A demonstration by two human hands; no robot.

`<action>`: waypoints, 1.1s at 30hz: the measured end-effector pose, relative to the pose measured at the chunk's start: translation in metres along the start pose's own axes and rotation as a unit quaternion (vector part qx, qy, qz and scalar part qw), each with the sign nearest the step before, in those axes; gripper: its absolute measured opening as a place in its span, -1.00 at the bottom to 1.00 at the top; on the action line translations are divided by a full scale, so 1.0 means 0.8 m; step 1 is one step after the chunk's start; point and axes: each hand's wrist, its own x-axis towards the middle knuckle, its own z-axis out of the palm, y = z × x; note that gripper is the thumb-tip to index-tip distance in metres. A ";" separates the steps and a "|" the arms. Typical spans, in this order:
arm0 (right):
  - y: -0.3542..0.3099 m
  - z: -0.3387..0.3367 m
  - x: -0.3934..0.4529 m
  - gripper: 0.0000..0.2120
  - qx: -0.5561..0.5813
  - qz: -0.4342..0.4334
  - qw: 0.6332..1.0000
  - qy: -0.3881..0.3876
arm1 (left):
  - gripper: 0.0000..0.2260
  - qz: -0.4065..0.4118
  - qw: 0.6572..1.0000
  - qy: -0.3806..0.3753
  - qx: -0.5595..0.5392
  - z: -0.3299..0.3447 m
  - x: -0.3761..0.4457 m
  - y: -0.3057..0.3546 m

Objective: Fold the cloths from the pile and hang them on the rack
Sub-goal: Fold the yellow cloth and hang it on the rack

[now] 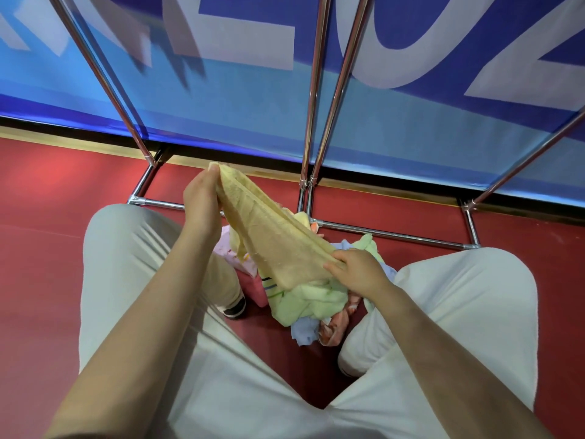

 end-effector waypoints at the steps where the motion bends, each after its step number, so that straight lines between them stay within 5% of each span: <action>1: 0.003 0.002 0.002 -0.68 -0.008 -0.015 1.000 0.023 | -0.75 0.004 1.000 0.001 0.007 -0.004 0.000 0.001; 7: 0.009 0.007 0.014 -0.88 -0.031 -0.077 0.973 0.214 | -0.77 0.024 1.000 0.009 0.004 -0.009 0.000 0.006; 15: 0.005 -0.004 0.010 -0.87 -0.014 -0.019 0.943 0.333 | -0.72 0.017 0.999 0.028 -0.011 -0.003 0.005 0.006; 25: 0.016 -0.006 0.012 -0.70 -0.022 0.033 0.952 0.303 | -0.72 0.031 0.999 0.015 0.018 0.000 0.001 0.009; 33: 0.014 -0.011 0.012 -0.80 0.080 -0.002 0.958 0.275 | -0.74 0.019 0.999 0.034 -0.023 -0.007 0.000 0.012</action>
